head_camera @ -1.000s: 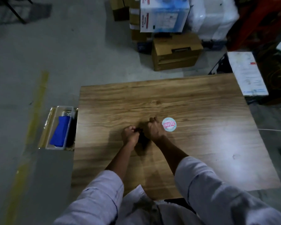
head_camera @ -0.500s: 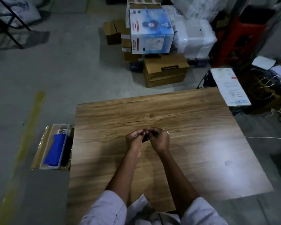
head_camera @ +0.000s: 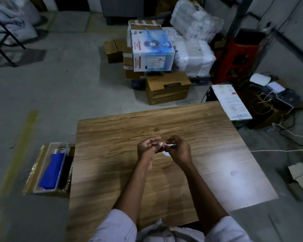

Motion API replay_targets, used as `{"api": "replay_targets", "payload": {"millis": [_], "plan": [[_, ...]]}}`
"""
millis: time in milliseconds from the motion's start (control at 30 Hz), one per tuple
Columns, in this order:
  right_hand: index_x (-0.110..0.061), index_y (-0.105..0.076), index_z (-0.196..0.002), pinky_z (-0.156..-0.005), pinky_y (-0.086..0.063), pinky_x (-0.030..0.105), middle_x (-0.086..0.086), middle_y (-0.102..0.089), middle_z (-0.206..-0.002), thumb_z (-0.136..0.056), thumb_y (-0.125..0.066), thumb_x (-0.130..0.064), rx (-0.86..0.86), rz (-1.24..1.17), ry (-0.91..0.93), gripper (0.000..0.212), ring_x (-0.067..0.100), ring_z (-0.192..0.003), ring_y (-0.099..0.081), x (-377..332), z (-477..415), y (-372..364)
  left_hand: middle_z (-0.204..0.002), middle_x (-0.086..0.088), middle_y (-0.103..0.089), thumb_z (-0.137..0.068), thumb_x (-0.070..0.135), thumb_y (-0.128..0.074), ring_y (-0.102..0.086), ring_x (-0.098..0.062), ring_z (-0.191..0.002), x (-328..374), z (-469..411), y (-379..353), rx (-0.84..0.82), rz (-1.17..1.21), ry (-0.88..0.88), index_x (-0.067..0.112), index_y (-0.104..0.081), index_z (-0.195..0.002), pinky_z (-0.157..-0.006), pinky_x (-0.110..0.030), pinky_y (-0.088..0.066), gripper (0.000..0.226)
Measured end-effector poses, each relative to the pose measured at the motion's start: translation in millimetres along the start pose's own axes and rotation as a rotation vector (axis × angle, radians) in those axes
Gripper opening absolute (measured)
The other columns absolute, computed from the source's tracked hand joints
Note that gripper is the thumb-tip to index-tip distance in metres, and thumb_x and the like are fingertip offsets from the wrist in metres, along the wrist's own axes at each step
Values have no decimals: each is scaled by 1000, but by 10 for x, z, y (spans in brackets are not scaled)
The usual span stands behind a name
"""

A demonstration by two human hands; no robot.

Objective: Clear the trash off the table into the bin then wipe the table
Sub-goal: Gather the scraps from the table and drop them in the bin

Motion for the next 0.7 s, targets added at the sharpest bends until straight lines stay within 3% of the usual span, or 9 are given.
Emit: {"api": "replay_targets", "payload": {"millis": [67,200,300,433,500,700], "plan": [[-18,-79,-96,-80,-61,44,-5,-78,-83,-74,-88,-28,-2,-58,11,26,13,-80,-76,13,52,137,-71,-9,-74,-82,-14,-71,-69,-14,-59,61,42,-107,-54,-40,-26,-3,-71,-101,-69,-29,-62,22],[-20,-83,-90,-78,-62,45,-6,-78,-78,-79,-83,-7,83,-96,35,17,9,-75,-75,-2,223,516,-74,-15,-75,-76,-11,-78,-71,-22,-63,81,129,-371,-114,-50,-7,1,-75,-88,-71,-33,-64,18],[-19,-82,-89,-76,-62,44,-4,-77,-75,-79,-83,-8,184,-119,-1,15,12,-71,-75,70,346,855,-78,-18,-75,-76,-4,-82,-71,-25,-64,9,242,-701,-186,-40,57,-5,-75,-92,-66,-34,-63,17],[-14,-82,-93,-67,-59,30,-1,-79,-80,-81,-81,-7,300,-157,-25,14,14,-72,-75,184,571,1384,-72,-15,-72,-82,-3,-78,-71,-22,-62,-97,421,-1245,-341,-66,173,-2,-72,-81,-63,-34,-63,7],[-13,-82,-94,-65,-57,23,-1,-78,-81,-82,-81,-5,345,-151,-27,14,10,-70,-73,272,711,1627,-71,-14,-71,-83,-8,-74,-70,-25,-65,-145,517,-1524,-434,-75,226,-1,-71,-74,-63,-34,-63,12],[-20,-82,-92,-67,-55,23,-6,-78,-80,-81,-84,-8,423,-116,-107,16,13,-67,-73,733,1130,2236,-69,-18,-72,-81,-8,-71,-71,-29,-65,-442,891,-2206,-601,-218,253,-1,-72,-68,-67,-38,-62,15]]}}
Point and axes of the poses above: each hand's wrist, its own z-axis away from the middle knuckle, its own y-axis out of the back of the hand, x = y × z, the point moved 6 cm from there along -z, towards the middle knuckle
